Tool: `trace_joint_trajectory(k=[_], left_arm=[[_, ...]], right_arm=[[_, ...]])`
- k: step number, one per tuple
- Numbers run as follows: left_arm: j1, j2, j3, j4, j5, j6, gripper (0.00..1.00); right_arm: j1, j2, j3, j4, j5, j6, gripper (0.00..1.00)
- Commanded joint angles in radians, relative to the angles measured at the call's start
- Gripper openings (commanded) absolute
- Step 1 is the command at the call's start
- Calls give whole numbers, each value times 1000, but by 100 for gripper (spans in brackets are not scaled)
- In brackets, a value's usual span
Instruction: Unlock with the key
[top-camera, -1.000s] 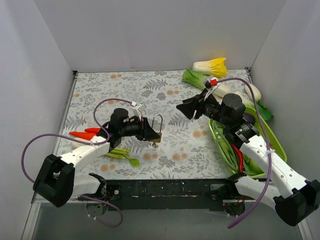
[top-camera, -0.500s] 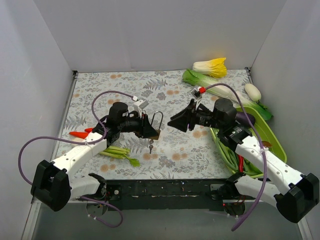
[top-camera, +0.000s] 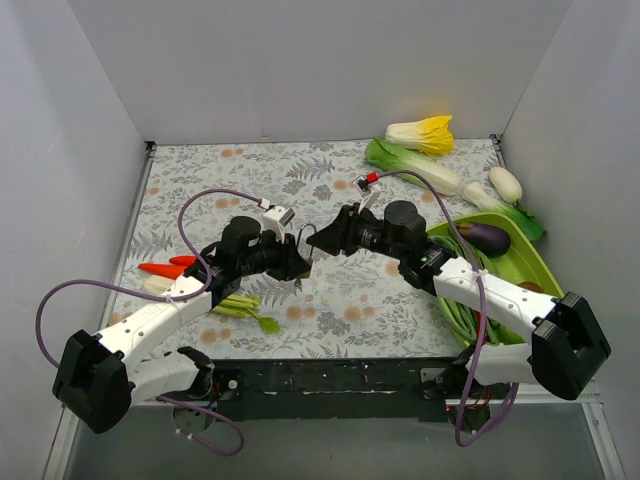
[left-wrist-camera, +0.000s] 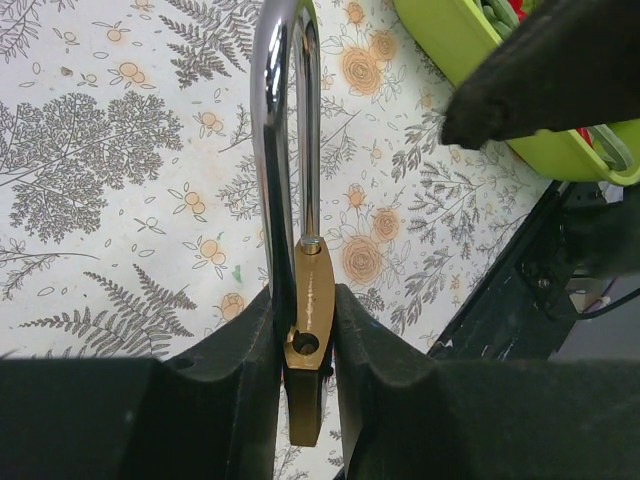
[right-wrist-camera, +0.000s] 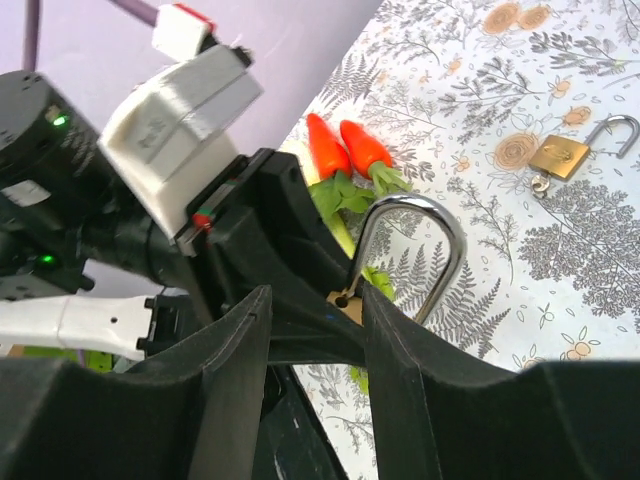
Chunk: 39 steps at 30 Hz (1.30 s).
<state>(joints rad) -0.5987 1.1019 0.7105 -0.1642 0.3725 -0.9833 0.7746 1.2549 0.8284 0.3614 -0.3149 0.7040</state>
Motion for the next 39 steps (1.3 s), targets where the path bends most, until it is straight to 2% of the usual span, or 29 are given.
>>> trace_joint_trajectory(k=[1,2,3,4,18,21,22,25,29,33,39], left_arm=[[-10,-47,9,66,-21,14,0],[-9,-42,10,66,-21,15,0],[-10,-42,10,65,-21,17,0],[-10,-42,10,65,-21,17,0],[-24,-25,14,66,-17,26,0],[-24,-22,12,61,-23,18,0],[-24,-23,9,61,-23,8,0],[-26,-39,0,65,-18,-9,0],[-23,-89,-23,90,34,6,0],[-21,-129,-40,120,213,31,0],[-19,-90,-54,160,308,-9,0]], right_arm=[[3,66,57,105,68,34,48],[5,78,63,102,68,35,49],[5,90,72,99,72,38,58],[6,107,77,94,79,43,61],[32,242,147,214,18,78,61],[32,250,149,231,-12,95,41],[32,238,147,222,-10,94,25],[28,189,135,170,20,68,2],[-9,117,110,114,4,48,1],[-64,51,92,45,-27,11,1],[-158,-14,63,-18,-102,-27,1]])
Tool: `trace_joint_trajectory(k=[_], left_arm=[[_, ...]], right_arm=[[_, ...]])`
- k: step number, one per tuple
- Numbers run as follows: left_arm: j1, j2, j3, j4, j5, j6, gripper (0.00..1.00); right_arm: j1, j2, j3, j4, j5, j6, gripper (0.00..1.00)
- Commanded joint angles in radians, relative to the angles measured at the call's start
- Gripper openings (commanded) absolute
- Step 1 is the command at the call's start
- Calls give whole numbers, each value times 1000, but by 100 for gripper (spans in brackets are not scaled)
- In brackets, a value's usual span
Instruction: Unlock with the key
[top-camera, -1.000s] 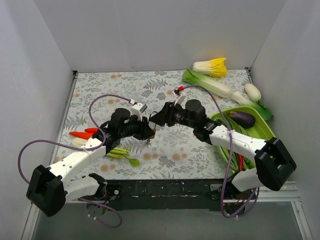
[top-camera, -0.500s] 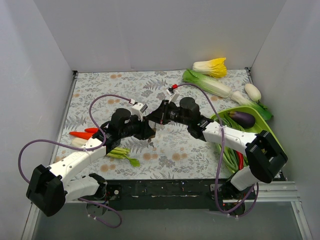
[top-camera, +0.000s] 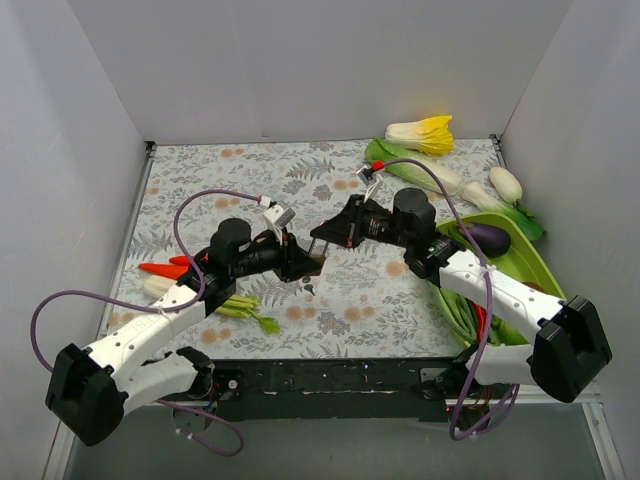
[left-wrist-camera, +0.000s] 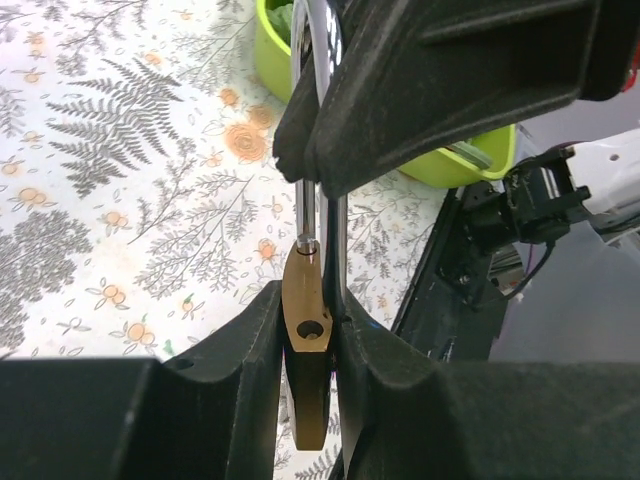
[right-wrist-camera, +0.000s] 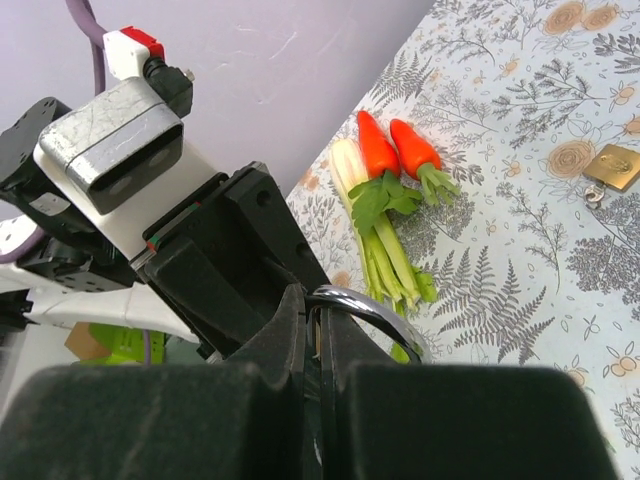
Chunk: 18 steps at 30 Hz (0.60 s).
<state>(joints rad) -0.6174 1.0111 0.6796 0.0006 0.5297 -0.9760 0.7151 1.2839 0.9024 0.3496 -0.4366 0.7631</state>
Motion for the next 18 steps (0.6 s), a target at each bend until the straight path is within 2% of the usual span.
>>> trace_joint_trajectory(k=[1,6,11,14,18], left_arm=[[-1,23,-25,-5,174,-44,0],[-1,41,-81,128,237,-151,1],[-2,34,-144,266,193,-262,11],[-2,61,-184,352,202,-294,11],[-2,84,-241,447,182,-355,4]], right_arm=[[-108,-50,-19,-12,10,-90,1],[-177,-77,-86,-18,-63,-90,1],[-194,-110,-154,52,-65,-29,1],[-194,-103,-206,129,-77,21,1],[-197,-71,-215,86,-85,-40,1]])
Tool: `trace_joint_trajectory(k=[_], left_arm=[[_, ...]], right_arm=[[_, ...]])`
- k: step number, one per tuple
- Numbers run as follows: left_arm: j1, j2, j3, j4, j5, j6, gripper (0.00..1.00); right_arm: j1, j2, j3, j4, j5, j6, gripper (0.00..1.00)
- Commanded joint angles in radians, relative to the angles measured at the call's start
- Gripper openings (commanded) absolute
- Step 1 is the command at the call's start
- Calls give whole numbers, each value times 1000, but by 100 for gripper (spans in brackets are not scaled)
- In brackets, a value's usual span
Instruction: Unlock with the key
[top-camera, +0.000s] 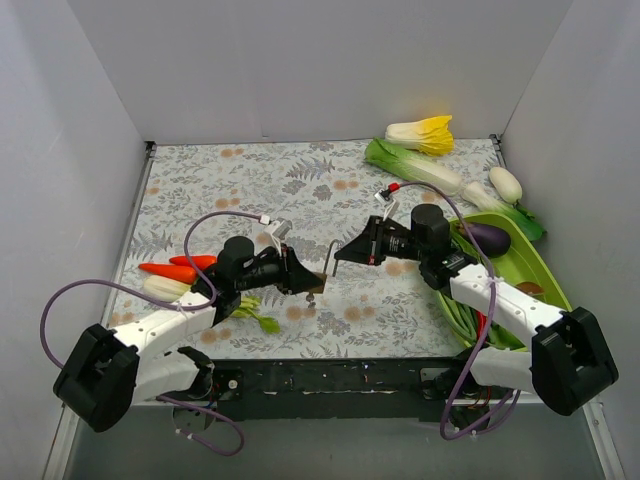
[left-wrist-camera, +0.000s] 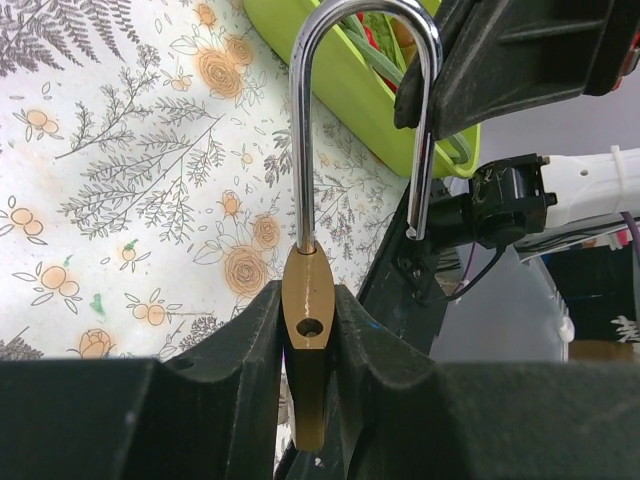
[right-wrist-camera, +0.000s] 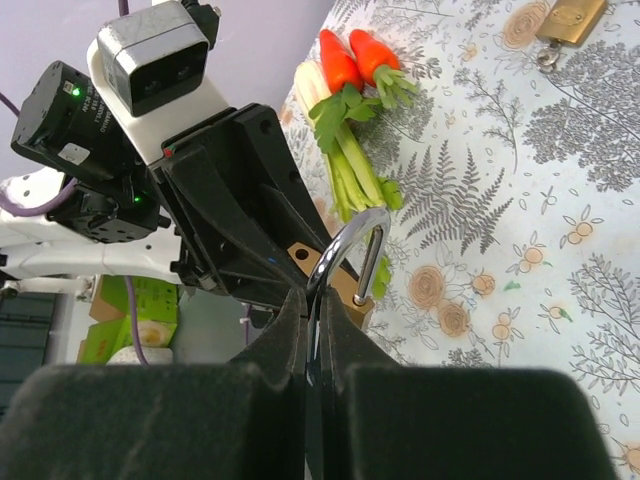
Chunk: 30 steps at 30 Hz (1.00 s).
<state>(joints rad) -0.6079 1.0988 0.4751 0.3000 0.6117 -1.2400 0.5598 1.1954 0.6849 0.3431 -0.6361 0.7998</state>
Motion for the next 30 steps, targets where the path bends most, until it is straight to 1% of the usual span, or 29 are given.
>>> trace_joint_trajectory(k=[1,4,7,8,11,17,20,23,28,30], left_arm=[[-12,1,-59,163,96,-99,3],[-12,18,-87,226,85,-119,2],[-12,64,-96,266,100,-134,0],[-12,114,-93,296,106,-145,1],[-12,195,-76,339,105,-173,0],[-12,298,-20,292,37,-160,0],[-10,366,11,283,14,-171,0],[-6,433,40,278,-18,-188,3],[23,530,85,277,-44,-220,17],[31,570,112,268,-44,-217,21]], right_arm=[[-44,21,4,71,119,-95,1],[-78,20,1,-4,119,-184,1],[-106,39,4,-32,107,-252,1],[-110,52,7,-36,102,-264,1],[-115,116,19,-18,84,-289,1],[-124,236,31,53,52,-295,1],[-127,286,53,57,55,-315,1],[-132,343,80,54,61,-330,1],[-146,449,126,57,50,-327,1],[-147,486,145,65,50,-315,1]])
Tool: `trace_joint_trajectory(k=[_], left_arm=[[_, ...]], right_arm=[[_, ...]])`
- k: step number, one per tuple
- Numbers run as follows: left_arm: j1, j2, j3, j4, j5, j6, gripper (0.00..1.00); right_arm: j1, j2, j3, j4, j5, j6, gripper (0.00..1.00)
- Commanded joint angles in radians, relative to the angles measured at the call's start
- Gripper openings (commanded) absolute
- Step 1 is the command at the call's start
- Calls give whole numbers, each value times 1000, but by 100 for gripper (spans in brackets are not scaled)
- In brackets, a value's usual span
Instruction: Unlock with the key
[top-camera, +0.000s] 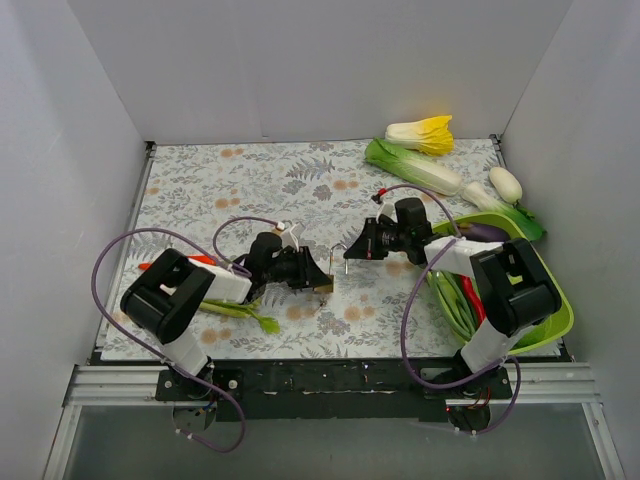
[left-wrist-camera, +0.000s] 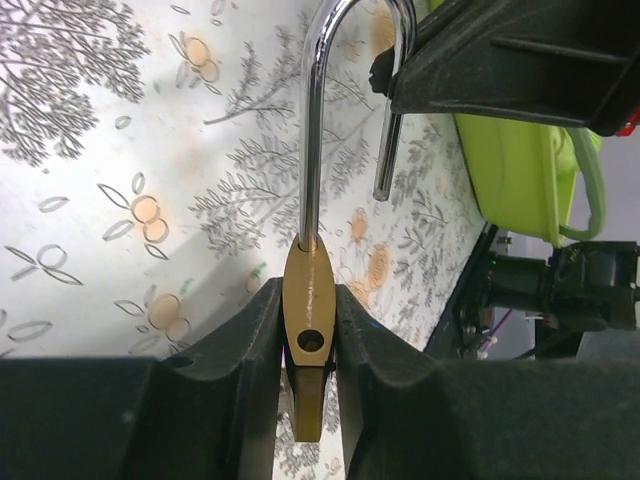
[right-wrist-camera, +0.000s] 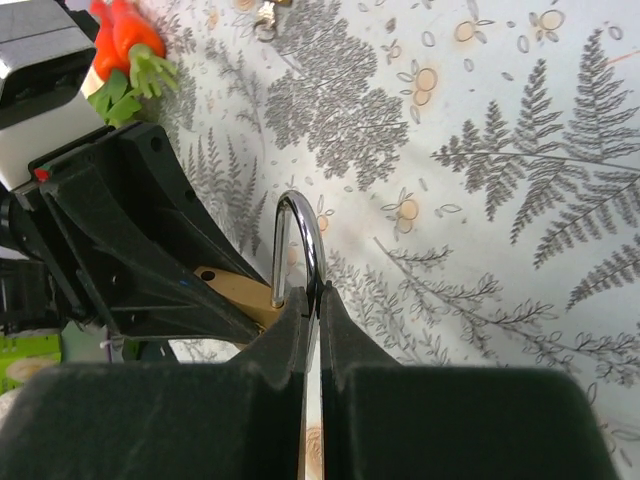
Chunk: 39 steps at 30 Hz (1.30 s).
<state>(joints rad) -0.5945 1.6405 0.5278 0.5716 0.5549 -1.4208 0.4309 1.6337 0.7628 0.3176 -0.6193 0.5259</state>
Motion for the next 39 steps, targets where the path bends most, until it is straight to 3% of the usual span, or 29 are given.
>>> trace_joint_trajectory(k=[1,7,15,25,36,39], left_arm=[[22,39,72,-10,5,-29,25],[32,93,162,-134,-42,48,42],[33,44,241,-329,-212,187,98],[58,-200,333,-559,-441,309,98],[234,-488,340,-682,-323,335,98],[257,-521,340,-717,-331,368,98]], right_arm=[[-23,58,73,100,33,-35,1],[-27,124,131,109,50,-10,1],[-43,207,202,113,53,2,1],[-75,324,337,57,78,-29,1],[-95,449,480,-6,133,-49,2],[-95,453,506,-32,142,-63,13]])
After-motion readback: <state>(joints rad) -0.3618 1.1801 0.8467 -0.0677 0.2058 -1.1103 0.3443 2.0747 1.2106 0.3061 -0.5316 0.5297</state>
